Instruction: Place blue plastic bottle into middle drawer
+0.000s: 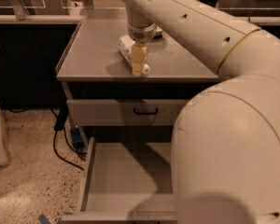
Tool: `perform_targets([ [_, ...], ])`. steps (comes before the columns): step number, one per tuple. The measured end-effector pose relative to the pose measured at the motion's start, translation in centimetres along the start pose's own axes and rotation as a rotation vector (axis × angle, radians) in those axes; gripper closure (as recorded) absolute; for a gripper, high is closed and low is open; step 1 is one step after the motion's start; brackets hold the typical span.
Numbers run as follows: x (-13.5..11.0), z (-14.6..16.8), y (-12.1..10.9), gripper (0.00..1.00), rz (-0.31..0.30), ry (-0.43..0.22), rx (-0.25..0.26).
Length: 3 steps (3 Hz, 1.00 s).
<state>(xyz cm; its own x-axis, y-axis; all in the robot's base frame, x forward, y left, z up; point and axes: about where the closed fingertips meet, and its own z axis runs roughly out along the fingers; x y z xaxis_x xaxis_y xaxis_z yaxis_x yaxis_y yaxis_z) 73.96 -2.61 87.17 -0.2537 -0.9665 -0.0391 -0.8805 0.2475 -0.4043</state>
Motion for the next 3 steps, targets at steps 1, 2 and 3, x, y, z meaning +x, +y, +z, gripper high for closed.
perform_targets([
  [1,-3.4,1.83,0.0,0.0,-0.044,-0.031,-0.021],
  [2,-3.46,1.91,-0.06,0.0,-0.044,-0.032,-0.02],
  [3,-3.46,1.92,-0.06,0.12,-0.044,-0.032,-0.02],
])
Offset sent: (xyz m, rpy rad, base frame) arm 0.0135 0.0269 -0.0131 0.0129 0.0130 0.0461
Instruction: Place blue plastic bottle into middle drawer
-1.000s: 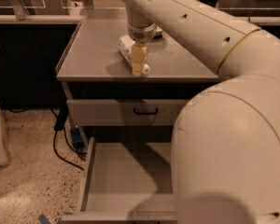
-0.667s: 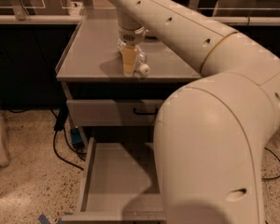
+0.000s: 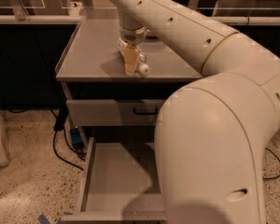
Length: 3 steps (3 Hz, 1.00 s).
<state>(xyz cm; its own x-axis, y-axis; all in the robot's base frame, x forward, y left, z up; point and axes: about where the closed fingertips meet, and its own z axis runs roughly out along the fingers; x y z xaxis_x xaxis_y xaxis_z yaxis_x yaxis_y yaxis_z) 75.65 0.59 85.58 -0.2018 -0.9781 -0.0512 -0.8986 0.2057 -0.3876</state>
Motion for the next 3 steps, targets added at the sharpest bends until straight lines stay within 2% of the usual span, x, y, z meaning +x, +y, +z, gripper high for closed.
perform_targets([
  [1,0.0,0.01,0.0,0.36,0.0,0.0,0.0],
  [2,0.0,0.01,0.0,0.65,0.0,0.0,0.0],
  [3,0.0,0.01,0.0,0.9,0.0,0.0,0.0],
])
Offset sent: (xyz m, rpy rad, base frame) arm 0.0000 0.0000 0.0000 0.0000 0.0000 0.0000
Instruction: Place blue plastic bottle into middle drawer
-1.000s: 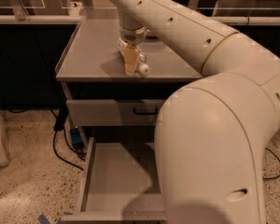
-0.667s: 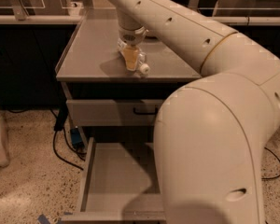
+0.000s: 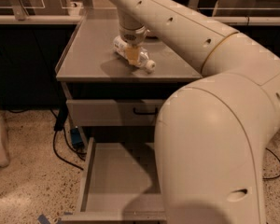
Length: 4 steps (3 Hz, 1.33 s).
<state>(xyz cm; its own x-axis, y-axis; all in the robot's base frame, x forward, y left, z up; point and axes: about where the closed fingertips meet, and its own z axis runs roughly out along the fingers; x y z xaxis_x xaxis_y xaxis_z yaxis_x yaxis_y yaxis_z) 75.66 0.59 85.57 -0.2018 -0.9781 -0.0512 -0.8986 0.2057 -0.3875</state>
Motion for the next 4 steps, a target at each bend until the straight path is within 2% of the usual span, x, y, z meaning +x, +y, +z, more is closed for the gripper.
perform_targets([
  [1,0.0,0.0,0.0,1.0,0.0,0.0,0.0],
  [3,-0.1,-0.3,0.1,1.0,-0.009,-0.019,-0.01],
  [4,0.1,-3.4,-0.4,1.0,-0.028,-0.041,0.014],
])
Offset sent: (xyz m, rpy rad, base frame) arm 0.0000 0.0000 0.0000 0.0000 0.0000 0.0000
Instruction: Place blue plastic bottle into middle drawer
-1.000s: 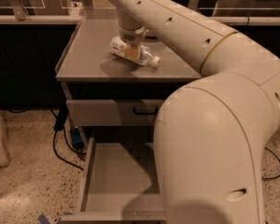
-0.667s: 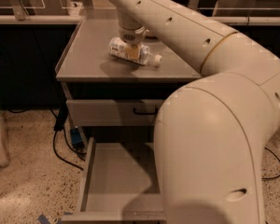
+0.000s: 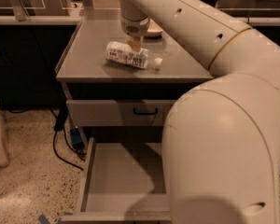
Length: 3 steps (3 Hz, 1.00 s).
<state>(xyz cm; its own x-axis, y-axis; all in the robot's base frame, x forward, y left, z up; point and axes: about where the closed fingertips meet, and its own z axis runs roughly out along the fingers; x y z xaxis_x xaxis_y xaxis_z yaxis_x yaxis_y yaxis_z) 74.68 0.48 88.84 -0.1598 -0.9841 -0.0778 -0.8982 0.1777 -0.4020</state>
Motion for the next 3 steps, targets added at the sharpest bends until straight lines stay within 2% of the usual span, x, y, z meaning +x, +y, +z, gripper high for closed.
perform_targets([
  [1,1.17,-4.06,-0.18,1.0,-0.02,-0.03,0.025],
  [2,1.24,-4.49,-0.22,1.0,-0.023,-0.034,0.03],
  [3,1.24,-4.49,-0.22,0.84,-0.023,-0.034,0.03],
])
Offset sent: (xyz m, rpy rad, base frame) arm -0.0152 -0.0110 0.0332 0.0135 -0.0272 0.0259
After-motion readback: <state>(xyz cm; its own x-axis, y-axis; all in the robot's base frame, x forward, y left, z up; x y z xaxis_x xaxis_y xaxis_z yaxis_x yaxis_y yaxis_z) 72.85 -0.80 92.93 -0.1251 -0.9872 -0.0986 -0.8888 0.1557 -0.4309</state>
